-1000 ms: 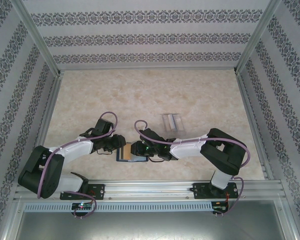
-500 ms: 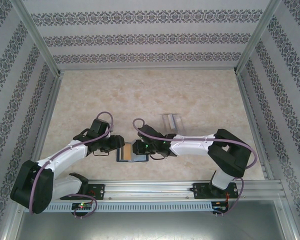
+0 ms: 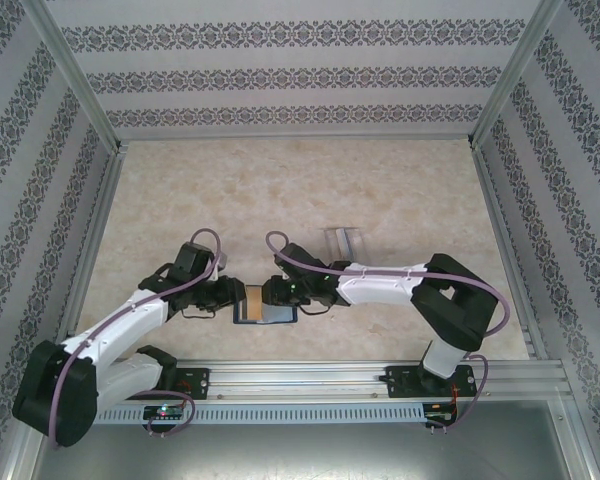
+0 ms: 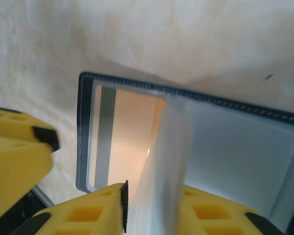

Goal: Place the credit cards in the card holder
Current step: Flip over the card slot in the card holder.

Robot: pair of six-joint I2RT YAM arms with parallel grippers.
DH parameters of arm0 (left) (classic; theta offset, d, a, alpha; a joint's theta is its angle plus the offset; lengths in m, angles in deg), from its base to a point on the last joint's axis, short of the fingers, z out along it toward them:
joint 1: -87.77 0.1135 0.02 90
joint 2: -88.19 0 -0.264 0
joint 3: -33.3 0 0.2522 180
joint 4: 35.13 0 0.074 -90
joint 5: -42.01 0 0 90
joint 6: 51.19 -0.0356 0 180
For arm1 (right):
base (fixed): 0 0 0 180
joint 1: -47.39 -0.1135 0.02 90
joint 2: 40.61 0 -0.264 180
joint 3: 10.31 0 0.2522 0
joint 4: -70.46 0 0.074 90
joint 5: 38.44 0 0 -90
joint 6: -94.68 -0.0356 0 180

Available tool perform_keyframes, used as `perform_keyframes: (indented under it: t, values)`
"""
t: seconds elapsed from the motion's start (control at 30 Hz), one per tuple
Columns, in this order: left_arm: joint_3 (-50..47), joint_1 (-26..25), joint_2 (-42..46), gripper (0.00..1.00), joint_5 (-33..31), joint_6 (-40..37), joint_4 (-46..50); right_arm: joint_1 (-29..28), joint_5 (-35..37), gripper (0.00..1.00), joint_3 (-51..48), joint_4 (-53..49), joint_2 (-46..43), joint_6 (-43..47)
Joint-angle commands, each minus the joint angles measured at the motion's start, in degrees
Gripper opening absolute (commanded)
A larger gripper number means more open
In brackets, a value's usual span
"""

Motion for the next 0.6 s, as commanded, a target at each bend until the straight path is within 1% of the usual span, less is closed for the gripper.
perform_keyframes:
  t: [0.0, 0.17, 0.27, 0.4, 0.57]
  values:
    - [-1.37, 0.04, -0.51, 0.35, 0.63, 1.26, -4.17, -1.31, -1.47, 0.33, 1.80, -0.94, 0.92, -1.26]
    - [-0.52, -0.03, -1.43, 0.35, -0.15, 0.05, -4.04, -2.71, -1.27, 0.32, 2.07, -3.25, 1.47, -2.25]
    - [-0.51, 0.05, -2.30, 0.35, -0.73, -0.14, -4.48, -3.64, 0.10, 0.32, 2.21, -5.51, 1.54, -2.53]
    - [-0.37, 0.05, -2.32, 0.35, -1.19, -0.20, -4.41, -3.74, 0.52, 0.33, 4.04, -8.74, 2.50, -1.18]
    - [0.40, -0.03, -2.32, 0.35, -2.67, -1.21, -3.72, -3.90, -0.11, 0.33, 5.93, -10.02, 4.17, -0.96]
